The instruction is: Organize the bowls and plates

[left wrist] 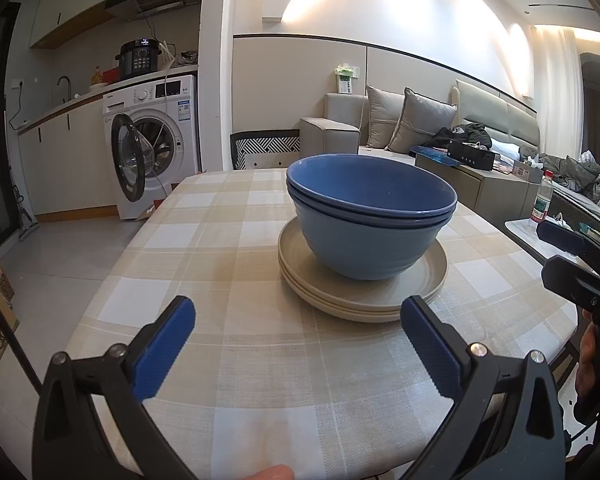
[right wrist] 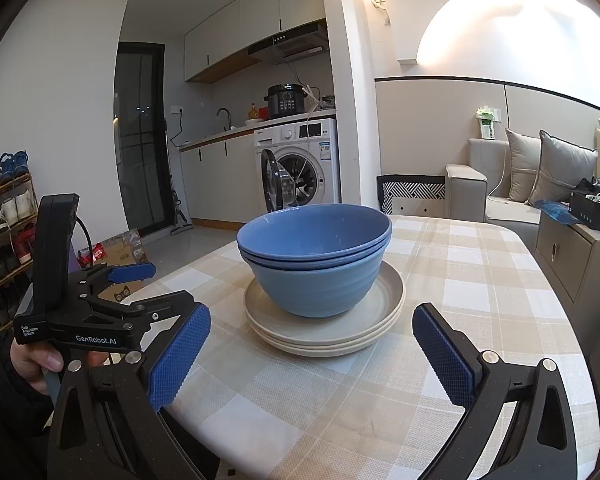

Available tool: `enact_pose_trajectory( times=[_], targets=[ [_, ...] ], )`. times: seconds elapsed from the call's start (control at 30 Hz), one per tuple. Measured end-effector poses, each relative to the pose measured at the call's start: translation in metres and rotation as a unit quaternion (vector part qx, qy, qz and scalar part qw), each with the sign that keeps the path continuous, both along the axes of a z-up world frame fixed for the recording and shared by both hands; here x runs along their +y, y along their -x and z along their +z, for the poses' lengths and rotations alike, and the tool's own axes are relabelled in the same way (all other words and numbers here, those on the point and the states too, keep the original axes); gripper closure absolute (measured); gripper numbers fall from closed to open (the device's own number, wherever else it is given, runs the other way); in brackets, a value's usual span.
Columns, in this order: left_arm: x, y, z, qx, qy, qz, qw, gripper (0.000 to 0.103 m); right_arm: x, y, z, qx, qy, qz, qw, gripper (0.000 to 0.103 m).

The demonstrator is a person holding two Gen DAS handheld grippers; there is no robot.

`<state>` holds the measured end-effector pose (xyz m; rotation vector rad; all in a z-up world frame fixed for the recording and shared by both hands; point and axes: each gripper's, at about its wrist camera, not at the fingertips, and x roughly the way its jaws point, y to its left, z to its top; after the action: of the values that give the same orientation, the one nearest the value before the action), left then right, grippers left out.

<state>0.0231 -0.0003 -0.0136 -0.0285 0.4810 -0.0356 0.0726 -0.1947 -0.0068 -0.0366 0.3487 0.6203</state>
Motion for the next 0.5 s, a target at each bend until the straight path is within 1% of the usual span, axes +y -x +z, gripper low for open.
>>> enact_pose_trajectory(
  times=[0.5],
  targets=[
    [-0.0036,0.0022,0.0033,-0.005,0.005,-0.008,0.9999,0.0,-0.0012,0.0,-0.0006,0.0,0.001,0.0,1.0,0.0]
  ],
)
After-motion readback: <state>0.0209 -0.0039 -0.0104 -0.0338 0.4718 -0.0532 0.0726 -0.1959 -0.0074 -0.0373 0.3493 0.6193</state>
